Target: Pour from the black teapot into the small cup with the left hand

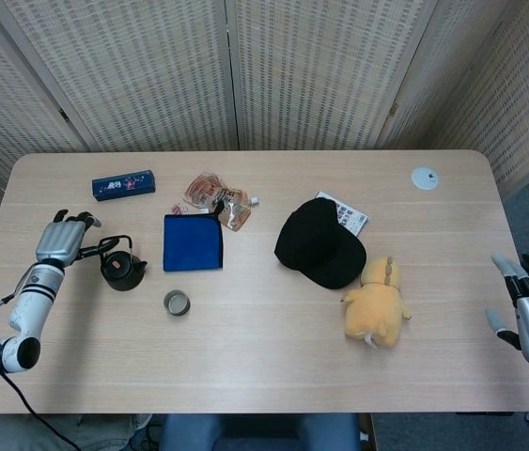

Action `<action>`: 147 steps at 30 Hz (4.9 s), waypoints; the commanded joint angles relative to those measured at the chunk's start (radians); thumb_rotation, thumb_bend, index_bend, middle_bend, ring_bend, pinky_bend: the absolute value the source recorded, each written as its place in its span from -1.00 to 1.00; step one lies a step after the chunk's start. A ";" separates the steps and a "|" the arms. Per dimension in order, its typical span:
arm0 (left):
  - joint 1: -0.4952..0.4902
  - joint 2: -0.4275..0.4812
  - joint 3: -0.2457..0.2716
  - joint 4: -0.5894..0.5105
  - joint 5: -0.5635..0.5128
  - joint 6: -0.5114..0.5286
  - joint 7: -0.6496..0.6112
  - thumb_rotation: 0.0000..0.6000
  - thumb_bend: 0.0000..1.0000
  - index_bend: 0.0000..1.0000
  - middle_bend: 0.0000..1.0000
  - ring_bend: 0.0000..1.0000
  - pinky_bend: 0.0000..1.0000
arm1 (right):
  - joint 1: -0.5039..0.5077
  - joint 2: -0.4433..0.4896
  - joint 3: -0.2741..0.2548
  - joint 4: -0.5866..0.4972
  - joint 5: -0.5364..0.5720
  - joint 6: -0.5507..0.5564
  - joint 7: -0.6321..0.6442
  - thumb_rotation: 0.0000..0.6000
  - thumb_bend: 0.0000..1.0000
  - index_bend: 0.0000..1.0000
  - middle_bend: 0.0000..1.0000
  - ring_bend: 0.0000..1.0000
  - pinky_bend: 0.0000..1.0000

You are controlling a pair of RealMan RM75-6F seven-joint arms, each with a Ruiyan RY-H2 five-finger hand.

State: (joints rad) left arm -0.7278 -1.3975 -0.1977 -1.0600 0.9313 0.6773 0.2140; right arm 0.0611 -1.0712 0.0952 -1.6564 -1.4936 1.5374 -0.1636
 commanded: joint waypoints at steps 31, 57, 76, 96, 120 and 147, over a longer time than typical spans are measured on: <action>-0.059 -0.078 0.025 0.060 -0.059 -0.047 0.042 -1.00 -0.89 -0.17 -0.67 -0.60 -1.00 | -0.002 -0.017 0.005 0.034 0.019 -0.004 0.017 1.00 -0.46 -0.72 -0.57 -0.83 -0.86; 0.082 0.165 0.082 -0.440 0.006 0.274 0.140 -1.00 -0.89 -0.10 -0.67 -0.60 -1.00 | -0.004 -0.016 0.002 0.029 0.002 0.008 0.025 1.00 -0.46 -0.72 -0.58 -0.83 -0.86; 0.199 0.174 0.119 -0.549 0.164 0.438 0.066 -1.00 -0.89 -0.35 -0.31 -0.34 -1.00 | 0.010 -0.022 0.004 0.039 0.002 -0.012 0.026 1.00 -0.46 -0.72 -0.58 -0.83 -0.86; 0.205 0.116 0.124 -0.569 0.169 0.432 0.153 -1.00 -0.89 -0.23 -0.26 -0.26 -1.00 | 0.015 0.005 0.019 0.029 -0.015 0.011 0.040 1.00 -0.46 -0.72 -0.58 -0.83 -0.86; 0.188 0.078 0.125 -0.550 0.081 0.395 0.261 -1.00 -0.89 -0.22 -0.24 -0.25 -1.00 | 0.023 0.019 0.030 0.027 -0.005 0.011 0.040 1.00 -0.46 -0.72 -0.58 -0.83 -0.86; 0.189 0.067 0.134 -0.532 0.063 0.370 0.249 -1.00 -0.89 -0.15 -0.16 -0.19 -1.00 | 0.021 0.015 0.024 0.025 -0.001 0.010 0.037 1.00 -0.46 -0.72 -0.58 -0.83 -0.86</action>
State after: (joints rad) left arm -0.5397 -1.3298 -0.0645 -1.5934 0.9928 1.0465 0.4638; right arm 0.0821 -1.0563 0.1196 -1.6311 -1.4950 1.5480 -0.1272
